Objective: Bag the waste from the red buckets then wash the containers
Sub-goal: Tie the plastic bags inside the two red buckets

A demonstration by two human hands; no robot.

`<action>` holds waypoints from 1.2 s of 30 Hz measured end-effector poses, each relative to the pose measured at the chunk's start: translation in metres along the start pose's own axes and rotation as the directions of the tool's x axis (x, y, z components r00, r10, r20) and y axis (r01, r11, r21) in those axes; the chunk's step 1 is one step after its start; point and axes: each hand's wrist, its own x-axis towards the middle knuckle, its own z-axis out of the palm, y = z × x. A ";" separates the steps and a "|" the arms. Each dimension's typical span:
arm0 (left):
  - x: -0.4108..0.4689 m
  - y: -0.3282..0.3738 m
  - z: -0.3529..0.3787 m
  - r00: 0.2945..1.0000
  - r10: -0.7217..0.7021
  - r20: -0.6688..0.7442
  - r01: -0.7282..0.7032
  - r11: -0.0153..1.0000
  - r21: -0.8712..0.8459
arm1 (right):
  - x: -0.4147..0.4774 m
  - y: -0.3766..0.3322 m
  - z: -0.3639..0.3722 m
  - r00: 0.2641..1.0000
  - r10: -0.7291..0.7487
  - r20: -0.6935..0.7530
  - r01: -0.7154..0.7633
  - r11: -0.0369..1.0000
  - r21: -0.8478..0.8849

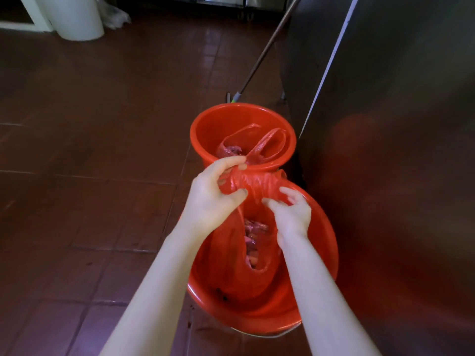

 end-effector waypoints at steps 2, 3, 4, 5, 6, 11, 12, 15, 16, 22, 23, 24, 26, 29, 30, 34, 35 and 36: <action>-0.004 -0.002 0.002 0.998 -0.022 0.062 0.023 1.000 -0.018 | -0.001 0.000 0.001 0.993 0.101 0.053 -0.099 0.994 -0.036; -0.006 -0.004 0.001 0.995 -0.028 0.100 0.029 1.000 -0.008 | -0.001 -0.001 0.002 0.988 0.128 0.087 -0.124 0.991 -0.047; -0.006 -0.006 0.000 0.989 -0.040 0.144 0.040 0.999 0.003 | -0.001 -0.002 0.003 0.982 0.142 0.122 -0.135 0.989 -0.064; -0.005 -0.008 -0.002 0.980 -0.056 0.190 0.055 0.998 0.010 | -0.002 -0.003 0.003 0.975 0.150 0.167 -0.135 0.986 -0.099; -0.003 -0.010 -0.005 0.970 -0.070 0.234 0.068 0.998 0.016 | -0.004 -0.005 0.005 0.966 0.145 0.215 -0.120 0.985 -0.124; 0.006 -0.012 -0.021 0.954 -0.091 0.287 0.094 0.996 0.004 | -0.011 -0.022 0.002 0.968 -0.186 0.171 0.208 0.970 -0.123; 0.007 -0.012 -0.024 0.958 -0.087 0.274 0.095 0.995 -0.016 | -0.012 -0.026 -0.001 0.956 -0.249 0.158 0.269 0.955 -0.128; 0.010 -0.009 -0.030 0.961 -0.089 0.262 0.102 0.994 -0.036 | -0.022 -0.040 -0.011 0.927 -0.320 0.196 0.342 0.935 -0.095; 0.010 -0.008 -0.032 0.965 -0.079 0.251 0.088 0.996 -0.022 | -0.027 -0.045 -0.014 0.925 -0.307 0.226 0.325 0.945 -0.046; 0.011 0.004 -0.041 0.978 0.004 0.207 -0.007 1.000 0.018 | -0.046 -0.075 -0.037 0.823 -0.333 0.460 0.285 0.943 0.172; 0.011 0.006 -0.041 0.973 0.008 0.229 -0.011 1.000 0.015 | -0.047 -0.076 -0.039 0.808 -0.342 0.480 0.320 0.938 0.131; 0.011 0.008 -0.040 0.967 0.011 0.254 -0.015 1.000 0.013 | -0.048 -0.077 -0.040 0.801 -0.343 0.491 0.341 0.935 0.096; 0.010 0.011 -0.036 0.959 0.015 0.284 -0.017 1.000 0.006 | -0.048 -0.074 -0.039 0.790 -0.344 0.507 0.380 0.924 0.034; 0.008 0.012 -0.026 0.963 0.024 0.270 -0.031 0.999 0.021 | -0.048 -0.063 -0.037 0.781 -0.333 0.529 0.470 0.870 -0.146; 0.007 0.012 -0.023 0.967 0.035 0.253 -0.044 0.999 0.027 | -0.049 -0.059 -0.036 0.777 -0.339 0.530 0.507 0.836 -0.208; 0.004 0.005 -0.010 0.982 0.021 0.190 -0.024 1.000 0.011 | -0.049 -0.049 -0.030 0.804 -0.310 0.507 0.481 0.840 -0.250; 0.004 0.002 -0.007 0.987 -0.002 0.163 0.005 1.000 -0.017 | -0.050 -0.049 -0.027 0.810 -0.278 0.517 0.445 0.865 -0.232; 0.003 0.000 -0.004 0.992 -0.024 0.126 0.030 0.998 -0.049 | -0.052 -0.050 -0.025 0.811 -0.243 0.532 0.401 0.893 -0.204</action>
